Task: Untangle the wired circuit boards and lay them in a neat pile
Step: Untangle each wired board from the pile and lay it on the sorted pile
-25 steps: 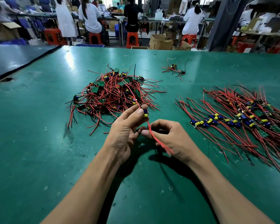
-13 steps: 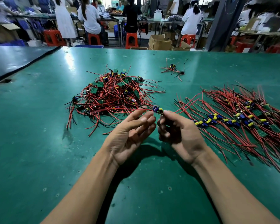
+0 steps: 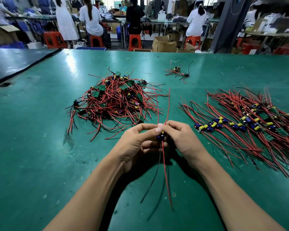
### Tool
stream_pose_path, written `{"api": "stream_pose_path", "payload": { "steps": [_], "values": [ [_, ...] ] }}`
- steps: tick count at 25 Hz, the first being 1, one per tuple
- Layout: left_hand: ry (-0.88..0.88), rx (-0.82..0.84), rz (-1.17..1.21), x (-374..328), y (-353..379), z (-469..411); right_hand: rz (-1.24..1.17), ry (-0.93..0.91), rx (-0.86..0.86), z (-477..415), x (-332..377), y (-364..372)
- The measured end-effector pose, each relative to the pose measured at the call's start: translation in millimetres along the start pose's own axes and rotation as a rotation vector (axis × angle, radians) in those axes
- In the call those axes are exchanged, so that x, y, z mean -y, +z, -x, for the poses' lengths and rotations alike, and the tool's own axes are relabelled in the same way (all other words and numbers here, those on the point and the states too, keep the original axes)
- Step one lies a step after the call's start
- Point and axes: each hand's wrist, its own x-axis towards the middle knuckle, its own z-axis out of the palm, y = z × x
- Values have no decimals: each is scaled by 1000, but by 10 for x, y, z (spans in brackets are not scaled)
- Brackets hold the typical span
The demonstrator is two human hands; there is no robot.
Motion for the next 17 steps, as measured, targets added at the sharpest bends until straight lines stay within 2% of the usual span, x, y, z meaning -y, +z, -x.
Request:
{"api": "stream_pose_path", "payload": {
  "steps": [6, 11, 14, 17],
  "values": [
    [108, -82, -182, 30, -17, -15, -117, 57, 92, 22, 24, -104],
    [144, -143, -347, 45, -35, -16, -61, 24, 121, 32, 19, -89],
    [118, -118, -315, 42, -10, 2, -68, 60, 77, 7, -4, -94],
    [41, -60, -164, 22, 6, 13, -183, 168, 44, -12, -10, -94]
  ]
}}
